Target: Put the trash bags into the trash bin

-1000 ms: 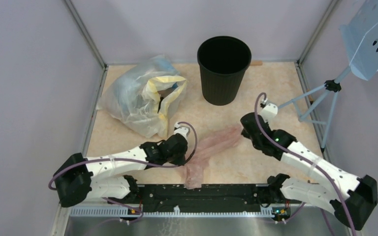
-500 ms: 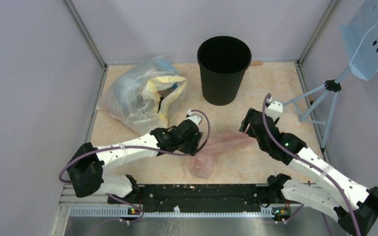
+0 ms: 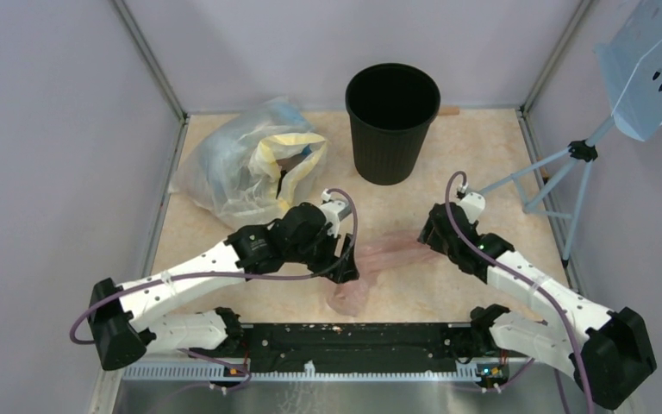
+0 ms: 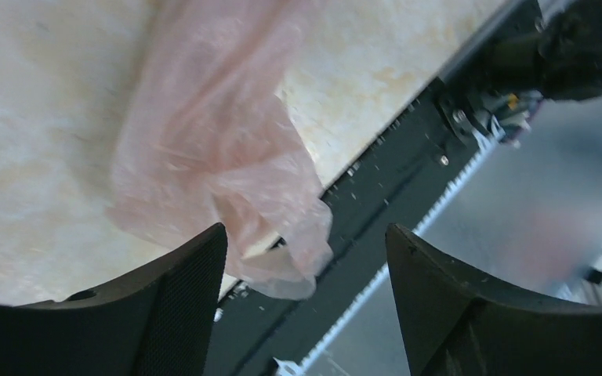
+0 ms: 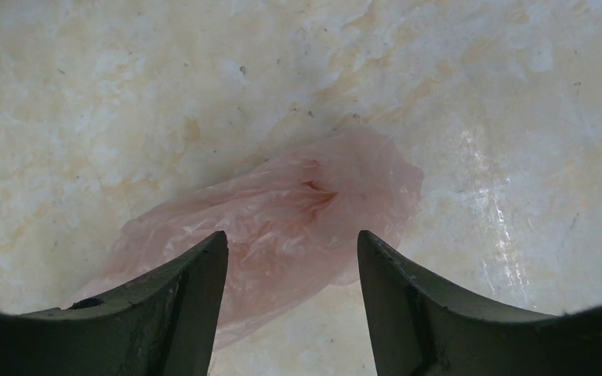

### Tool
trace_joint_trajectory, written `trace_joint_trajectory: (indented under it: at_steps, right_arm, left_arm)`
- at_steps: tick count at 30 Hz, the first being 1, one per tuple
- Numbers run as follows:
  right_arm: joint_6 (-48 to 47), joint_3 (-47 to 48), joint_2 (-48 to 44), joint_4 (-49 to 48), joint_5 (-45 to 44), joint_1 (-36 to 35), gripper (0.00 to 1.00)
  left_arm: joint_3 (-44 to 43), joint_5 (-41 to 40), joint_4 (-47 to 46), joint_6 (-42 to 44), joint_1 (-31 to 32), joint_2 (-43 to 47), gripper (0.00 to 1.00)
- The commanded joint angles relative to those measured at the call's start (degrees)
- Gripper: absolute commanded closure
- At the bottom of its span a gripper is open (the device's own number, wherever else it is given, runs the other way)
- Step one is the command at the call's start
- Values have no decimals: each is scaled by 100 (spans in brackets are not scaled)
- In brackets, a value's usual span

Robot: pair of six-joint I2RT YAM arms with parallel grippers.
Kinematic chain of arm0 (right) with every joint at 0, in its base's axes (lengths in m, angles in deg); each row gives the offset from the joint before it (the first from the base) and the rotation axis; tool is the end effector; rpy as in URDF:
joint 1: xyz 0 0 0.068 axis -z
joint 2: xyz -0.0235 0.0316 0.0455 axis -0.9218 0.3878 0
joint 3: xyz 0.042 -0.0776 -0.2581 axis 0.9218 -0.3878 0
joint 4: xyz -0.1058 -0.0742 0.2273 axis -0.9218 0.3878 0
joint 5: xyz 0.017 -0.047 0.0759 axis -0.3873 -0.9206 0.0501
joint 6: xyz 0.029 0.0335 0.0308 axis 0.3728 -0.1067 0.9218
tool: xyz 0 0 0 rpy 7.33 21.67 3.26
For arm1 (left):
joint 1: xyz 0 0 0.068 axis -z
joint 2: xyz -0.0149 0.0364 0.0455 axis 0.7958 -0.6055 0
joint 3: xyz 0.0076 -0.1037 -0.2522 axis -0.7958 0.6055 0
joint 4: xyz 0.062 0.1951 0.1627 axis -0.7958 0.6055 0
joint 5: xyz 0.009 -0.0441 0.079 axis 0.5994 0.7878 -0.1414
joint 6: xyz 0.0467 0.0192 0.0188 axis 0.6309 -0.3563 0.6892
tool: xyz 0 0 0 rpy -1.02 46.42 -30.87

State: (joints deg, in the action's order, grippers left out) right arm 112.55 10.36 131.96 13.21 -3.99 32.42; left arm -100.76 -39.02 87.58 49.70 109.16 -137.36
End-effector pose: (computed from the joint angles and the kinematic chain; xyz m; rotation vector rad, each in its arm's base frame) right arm 0.1629 0.0935 0.2230 0.4682 2.2512 0.1776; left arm 0.1287 -0.2016 0.2939 0.6297 2.3968 -0.8581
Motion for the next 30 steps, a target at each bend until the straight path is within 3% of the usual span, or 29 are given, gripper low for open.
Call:
trace_joint_trajectory:
  at_steps: [1,4,9,15,22,24,26,27,28,30]
  right_arm:
    - [295,-22,282,-249,79,237,39]
    - [372,-73,458,-293,71,280,38]
    - [428,-231,659,-591,331,320,38]
    - [469,-348,798,-808,559,406,38]
    - [371,-501,909,-1053,688,506,39]
    - [292,-524,960,-1139,704,579,42]
    - [191,-502,1017,-1197,797,690,51]
    - [157,-485,1020,-1215,838,752,61]
    - [117,-460,1016,-1227,883,817,79]
    - [44,-343,975,-1176,922,995,100]
  left_arm:
    - [294,1111,-217,-645,337,-29,20]
    - [38,173,214,-849,1039,-213,11]
    - [-858,-1306,1225,-801,1773,-1250,3]
    - [-1547,-2197,1680,-766,2116,-2245,1]
    - [-1444,-3003,2018,-1035,2118,-3173,5]
    - [-1391,-3353,2278,-1229,2114,-3370,19]
    - [-1236,-3415,2250,-1189,2115,-3343,41]
    - [-1129,-3297,2128,-1091,2112,-3231,55]
    - [-1008,-3144,1929,-951,2114,-3078,68]
    - [-739,-2912,1619,-741,2105,-2715,84]
